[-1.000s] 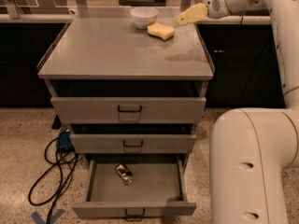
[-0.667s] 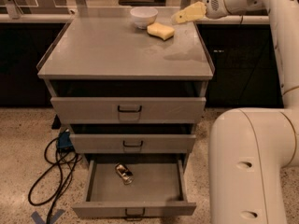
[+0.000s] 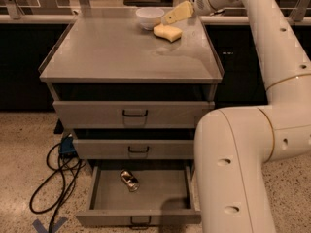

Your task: Place sponge into bottom drawer

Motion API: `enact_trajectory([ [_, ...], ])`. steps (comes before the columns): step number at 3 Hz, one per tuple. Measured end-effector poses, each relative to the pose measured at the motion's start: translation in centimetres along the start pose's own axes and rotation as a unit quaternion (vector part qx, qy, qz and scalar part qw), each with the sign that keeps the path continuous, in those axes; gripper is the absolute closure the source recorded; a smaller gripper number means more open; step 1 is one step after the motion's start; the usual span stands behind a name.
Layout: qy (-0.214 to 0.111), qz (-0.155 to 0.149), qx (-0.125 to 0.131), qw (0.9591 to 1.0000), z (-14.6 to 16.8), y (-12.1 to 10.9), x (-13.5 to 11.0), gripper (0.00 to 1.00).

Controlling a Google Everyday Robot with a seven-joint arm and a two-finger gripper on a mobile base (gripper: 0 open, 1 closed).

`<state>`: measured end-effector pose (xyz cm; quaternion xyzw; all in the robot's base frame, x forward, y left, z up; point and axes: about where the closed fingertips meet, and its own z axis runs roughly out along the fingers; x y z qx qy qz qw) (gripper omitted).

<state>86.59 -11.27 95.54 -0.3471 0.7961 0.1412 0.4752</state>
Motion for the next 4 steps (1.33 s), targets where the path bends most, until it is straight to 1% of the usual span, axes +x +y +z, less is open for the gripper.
enact_trajectory([
  [1,-0.018,0.001,0.137,0.9904,3.3,-4.1,-4.2,0.00],
  [2,-0.003,-0.006,0.121,0.9926,4.4,-3.3,-3.1,0.00],
  [3,0.017,-0.016,0.085,0.9961,7.0,-1.6,-1.0,0.00],
  [4,0.031,-0.033,0.064,0.9969,9.4,-0.3,0.4,0.00],
])
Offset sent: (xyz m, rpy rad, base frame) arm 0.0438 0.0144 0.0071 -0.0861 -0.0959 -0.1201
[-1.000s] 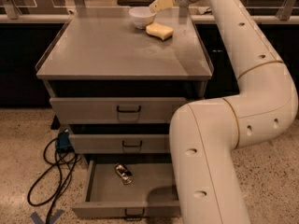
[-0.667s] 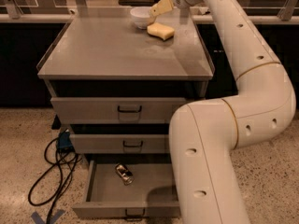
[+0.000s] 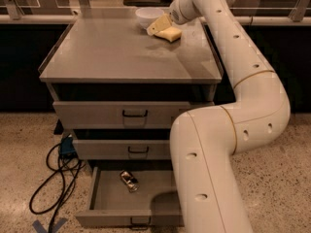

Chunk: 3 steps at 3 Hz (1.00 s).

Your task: Place sponge into bottom drawer

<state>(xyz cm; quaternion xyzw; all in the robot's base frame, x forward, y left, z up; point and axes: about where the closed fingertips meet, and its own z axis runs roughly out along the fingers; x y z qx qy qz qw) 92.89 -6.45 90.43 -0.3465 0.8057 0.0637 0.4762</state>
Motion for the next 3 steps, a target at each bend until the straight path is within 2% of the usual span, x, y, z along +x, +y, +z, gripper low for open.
enact_trajectory([
  [1,0.006,-0.022,-0.004,0.9997,1.7,0.8,0.5,0.00],
  [2,0.007,-0.023,-0.005,0.9997,1.8,0.9,0.6,0.00],
  [3,0.029,0.000,0.013,0.9995,2.7,0.1,2.3,0.00],
])
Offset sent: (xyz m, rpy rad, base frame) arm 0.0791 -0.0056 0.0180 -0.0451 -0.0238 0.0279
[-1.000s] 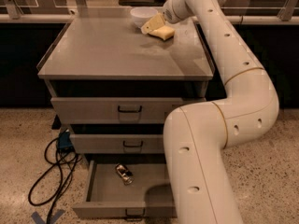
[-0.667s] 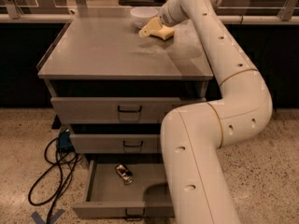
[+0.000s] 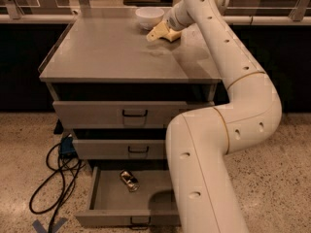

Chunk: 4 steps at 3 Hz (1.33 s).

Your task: Place sponge into bottom drawer

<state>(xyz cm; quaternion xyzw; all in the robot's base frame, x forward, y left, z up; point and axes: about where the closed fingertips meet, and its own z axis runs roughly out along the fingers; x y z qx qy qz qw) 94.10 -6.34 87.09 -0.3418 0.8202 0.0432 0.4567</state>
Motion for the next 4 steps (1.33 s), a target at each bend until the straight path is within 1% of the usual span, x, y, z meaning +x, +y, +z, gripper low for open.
enact_trajectory([
  [1,0.035,0.037,0.028,0.9983,1.5,-1.3,2.8,0.00],
  [2,0.059,0.070,0.050,0.9945,2.5,-2.3,5.2,0.00],
  [3,0.059,0.070,0.050,0.9945,2.5,-2.3,5.2,0.00],
  [4,0.059,0.070,0.050,0.9945,2.5,-2.3,5.2,0.19],
])
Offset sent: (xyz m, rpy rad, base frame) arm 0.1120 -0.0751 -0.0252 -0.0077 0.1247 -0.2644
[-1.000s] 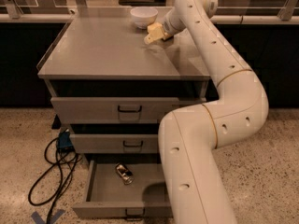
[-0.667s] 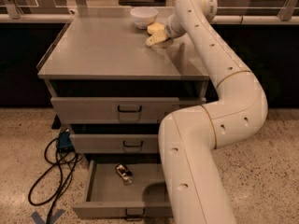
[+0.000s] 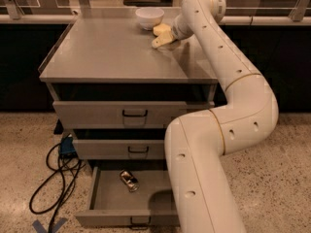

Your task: Place sponge into bottom drawer

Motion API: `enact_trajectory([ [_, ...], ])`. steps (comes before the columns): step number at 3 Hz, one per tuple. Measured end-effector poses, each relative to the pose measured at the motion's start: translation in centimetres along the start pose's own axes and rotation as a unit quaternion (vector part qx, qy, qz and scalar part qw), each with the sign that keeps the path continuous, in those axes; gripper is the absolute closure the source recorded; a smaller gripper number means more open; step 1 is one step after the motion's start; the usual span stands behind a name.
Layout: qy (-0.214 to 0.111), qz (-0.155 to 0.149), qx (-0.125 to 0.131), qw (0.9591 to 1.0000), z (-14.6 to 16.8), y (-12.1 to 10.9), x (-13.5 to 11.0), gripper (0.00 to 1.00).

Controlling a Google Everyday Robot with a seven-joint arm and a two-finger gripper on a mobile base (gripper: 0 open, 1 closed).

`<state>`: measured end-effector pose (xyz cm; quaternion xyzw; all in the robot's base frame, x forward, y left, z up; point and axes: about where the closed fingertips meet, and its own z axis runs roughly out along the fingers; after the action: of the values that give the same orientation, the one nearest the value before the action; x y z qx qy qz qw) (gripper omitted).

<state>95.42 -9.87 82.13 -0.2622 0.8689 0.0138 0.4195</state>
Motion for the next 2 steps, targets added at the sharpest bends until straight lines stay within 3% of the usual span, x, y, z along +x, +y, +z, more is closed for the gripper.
enact_trajectory([
  [2,0.000,0.000,0.000,1.0000,-0.51,0.01,-0.32,0.66],
])
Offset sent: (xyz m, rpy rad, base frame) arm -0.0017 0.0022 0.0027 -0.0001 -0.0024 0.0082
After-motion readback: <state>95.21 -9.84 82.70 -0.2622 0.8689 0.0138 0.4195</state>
